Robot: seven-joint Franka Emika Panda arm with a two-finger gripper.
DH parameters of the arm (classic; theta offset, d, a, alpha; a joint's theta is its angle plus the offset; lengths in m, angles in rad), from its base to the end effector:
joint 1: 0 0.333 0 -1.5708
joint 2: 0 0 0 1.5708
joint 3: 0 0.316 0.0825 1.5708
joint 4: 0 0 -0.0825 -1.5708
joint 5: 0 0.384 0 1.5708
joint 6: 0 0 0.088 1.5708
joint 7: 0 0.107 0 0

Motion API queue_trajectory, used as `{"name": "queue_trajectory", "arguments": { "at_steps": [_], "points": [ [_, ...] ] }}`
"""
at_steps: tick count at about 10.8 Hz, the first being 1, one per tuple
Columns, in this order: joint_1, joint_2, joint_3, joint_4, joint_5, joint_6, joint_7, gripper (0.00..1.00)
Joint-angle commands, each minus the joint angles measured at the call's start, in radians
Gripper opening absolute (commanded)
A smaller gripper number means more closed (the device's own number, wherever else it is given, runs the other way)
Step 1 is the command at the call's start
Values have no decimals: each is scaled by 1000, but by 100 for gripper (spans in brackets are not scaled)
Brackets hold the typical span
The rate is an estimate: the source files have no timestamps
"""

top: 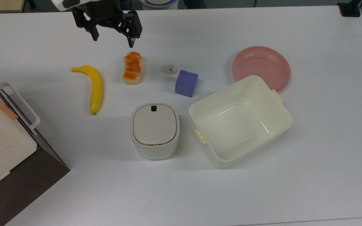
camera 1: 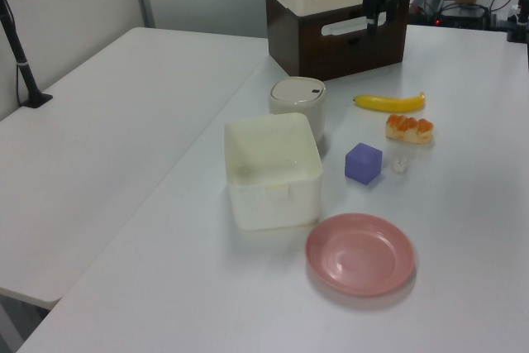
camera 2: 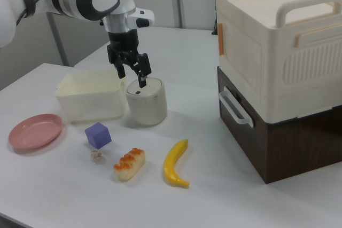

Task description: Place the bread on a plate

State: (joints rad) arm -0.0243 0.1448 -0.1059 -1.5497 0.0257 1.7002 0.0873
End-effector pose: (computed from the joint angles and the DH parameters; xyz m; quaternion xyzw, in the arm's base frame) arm 0.6026 -0.0723 0.5622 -0.9940 0.1096 -0.0034 0.0051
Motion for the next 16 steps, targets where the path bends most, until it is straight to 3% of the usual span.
{"name": "queue_trajectory", "arguments": {
  "at_steps": [1,16],
  "points": [
    [7,-11,-2,-15,14,21,20,100],
    [15,-7,5,-64,23,2,-9,100]
  ]
}}
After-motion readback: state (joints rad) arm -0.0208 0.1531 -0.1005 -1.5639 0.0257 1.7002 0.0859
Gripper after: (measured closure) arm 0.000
